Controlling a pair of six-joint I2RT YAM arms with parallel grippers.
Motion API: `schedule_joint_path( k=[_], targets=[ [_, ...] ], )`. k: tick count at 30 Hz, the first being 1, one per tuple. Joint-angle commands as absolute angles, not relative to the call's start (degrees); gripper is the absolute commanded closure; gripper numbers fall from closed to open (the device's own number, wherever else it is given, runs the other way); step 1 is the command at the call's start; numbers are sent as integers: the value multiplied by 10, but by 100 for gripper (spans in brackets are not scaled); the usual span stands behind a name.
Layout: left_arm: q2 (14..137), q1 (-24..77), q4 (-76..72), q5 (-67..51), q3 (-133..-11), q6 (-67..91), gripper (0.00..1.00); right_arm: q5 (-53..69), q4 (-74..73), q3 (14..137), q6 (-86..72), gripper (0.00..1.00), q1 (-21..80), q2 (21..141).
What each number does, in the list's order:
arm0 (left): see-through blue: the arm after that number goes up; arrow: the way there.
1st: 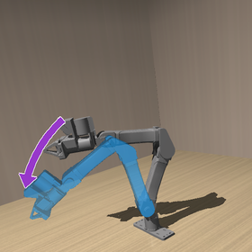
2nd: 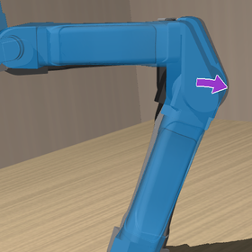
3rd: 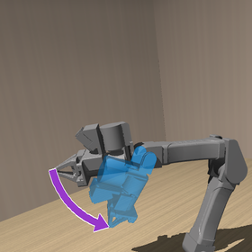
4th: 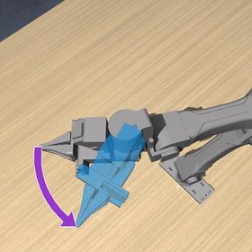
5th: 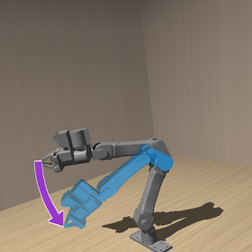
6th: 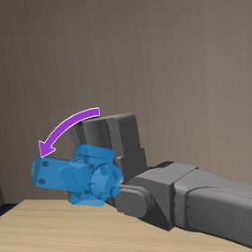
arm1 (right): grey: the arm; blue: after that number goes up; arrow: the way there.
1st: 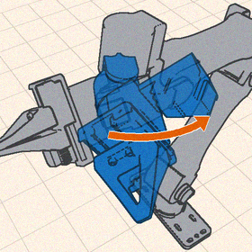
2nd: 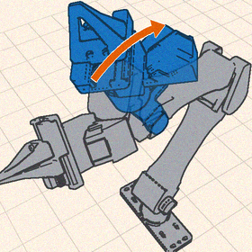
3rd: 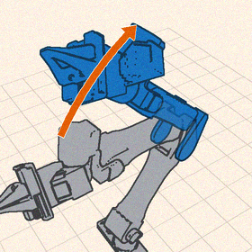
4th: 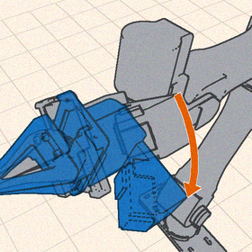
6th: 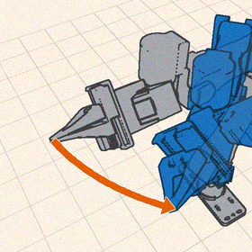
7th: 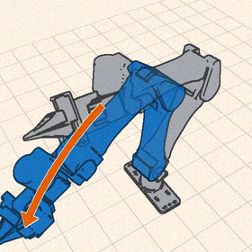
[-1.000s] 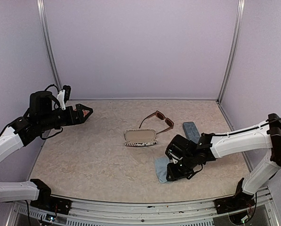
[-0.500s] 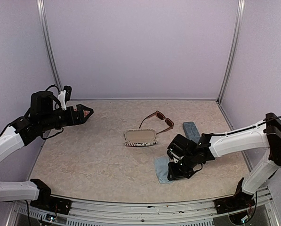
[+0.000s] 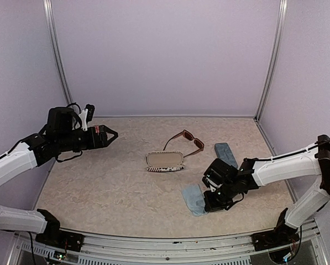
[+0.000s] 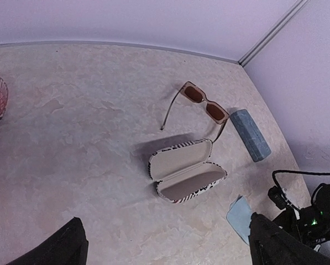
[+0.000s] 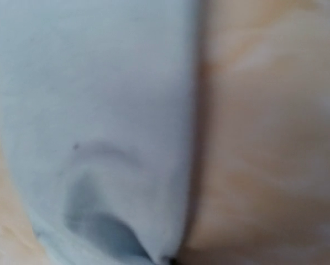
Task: Organize the sunglasses
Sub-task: Pick up the folded cleaning cloth from the center of the board.
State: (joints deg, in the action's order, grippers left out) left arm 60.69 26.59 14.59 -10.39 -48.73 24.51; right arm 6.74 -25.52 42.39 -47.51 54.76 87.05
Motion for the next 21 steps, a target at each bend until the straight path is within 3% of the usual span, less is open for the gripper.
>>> schedule_joint_path(
  k=[1, 10, 21],
  targets=[
    [647, 304, 113, -130, -530, 258, 1, 67, -306, 389, -423, 100, 514, 840],
    [822, 444, 116, -158, -645, 227, 1, 108, -336, 357, -349, 100, 470, 809],
    [1067, 533, 172, -262, -843, 151, 7, 111, -326, 329, -351, 100, 453, 769]
  ],
)
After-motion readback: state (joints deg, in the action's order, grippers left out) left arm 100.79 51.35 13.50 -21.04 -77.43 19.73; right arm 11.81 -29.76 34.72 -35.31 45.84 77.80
